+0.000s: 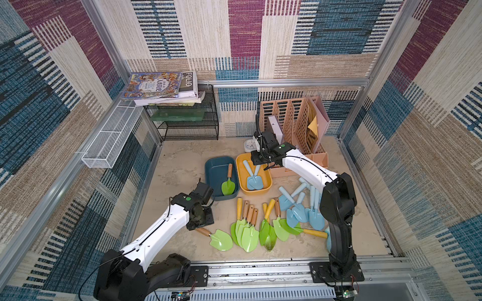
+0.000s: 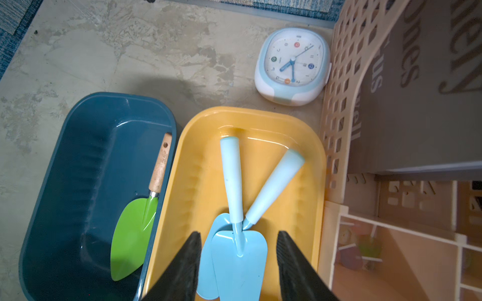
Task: Sort the small shovels by color and place them into the storage box
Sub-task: Pick up the shovel from the center of the board.
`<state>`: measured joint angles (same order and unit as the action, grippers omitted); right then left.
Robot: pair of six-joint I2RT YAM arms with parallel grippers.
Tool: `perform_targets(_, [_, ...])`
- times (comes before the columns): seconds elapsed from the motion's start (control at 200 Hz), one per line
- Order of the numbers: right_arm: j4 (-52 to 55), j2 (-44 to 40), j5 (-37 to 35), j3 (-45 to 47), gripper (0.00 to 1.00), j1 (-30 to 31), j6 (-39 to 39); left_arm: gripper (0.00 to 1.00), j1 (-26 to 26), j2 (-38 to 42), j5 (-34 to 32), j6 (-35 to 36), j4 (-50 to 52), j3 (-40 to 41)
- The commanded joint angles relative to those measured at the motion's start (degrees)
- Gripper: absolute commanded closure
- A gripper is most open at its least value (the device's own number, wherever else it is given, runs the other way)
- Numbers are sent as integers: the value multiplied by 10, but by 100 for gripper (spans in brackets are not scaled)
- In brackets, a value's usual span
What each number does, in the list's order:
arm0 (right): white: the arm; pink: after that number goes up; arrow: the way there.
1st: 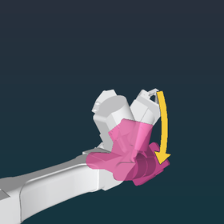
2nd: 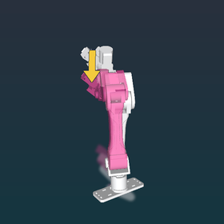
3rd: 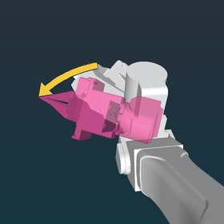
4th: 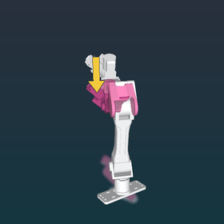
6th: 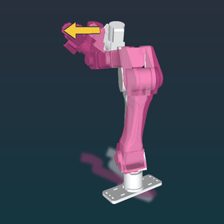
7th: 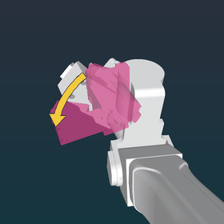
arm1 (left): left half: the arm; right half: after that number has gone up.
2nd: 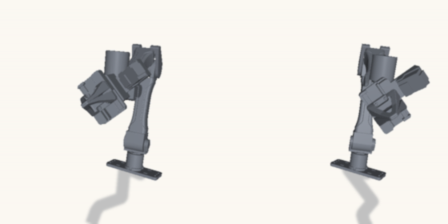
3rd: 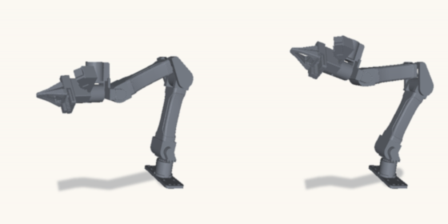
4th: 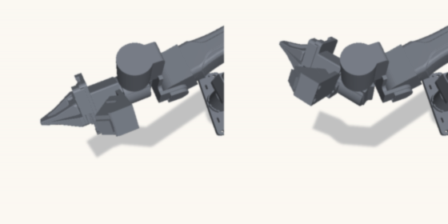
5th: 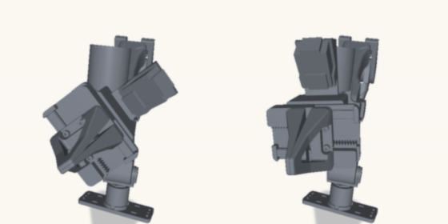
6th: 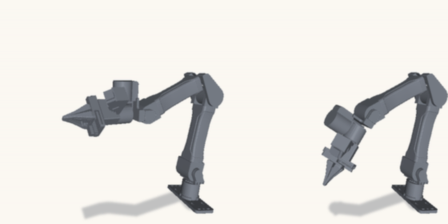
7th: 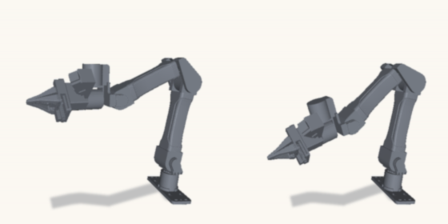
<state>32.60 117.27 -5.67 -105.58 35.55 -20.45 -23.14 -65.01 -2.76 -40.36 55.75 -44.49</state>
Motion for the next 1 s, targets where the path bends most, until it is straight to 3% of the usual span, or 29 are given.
perform_targets(0.0, [-7, -11, 16, 14, 50, 0, 0, 39, -2, 17, 25, -34, 18, 15])
perform_targets(0.426, [-8, -35, 27, 55, 50, 3, 7, 39, 1, -54, 39, -105, -15, 42])
perform_targets(0.716, [-18, -46, 31, 77, 50, 2, 1, 42, 27, -115, 42, -106, -76, 54])
perform_targets(0.997, [-21, -47, 32, 84, 52, 3, -11, 85, 49, -180, 46, -71, -92, 18])
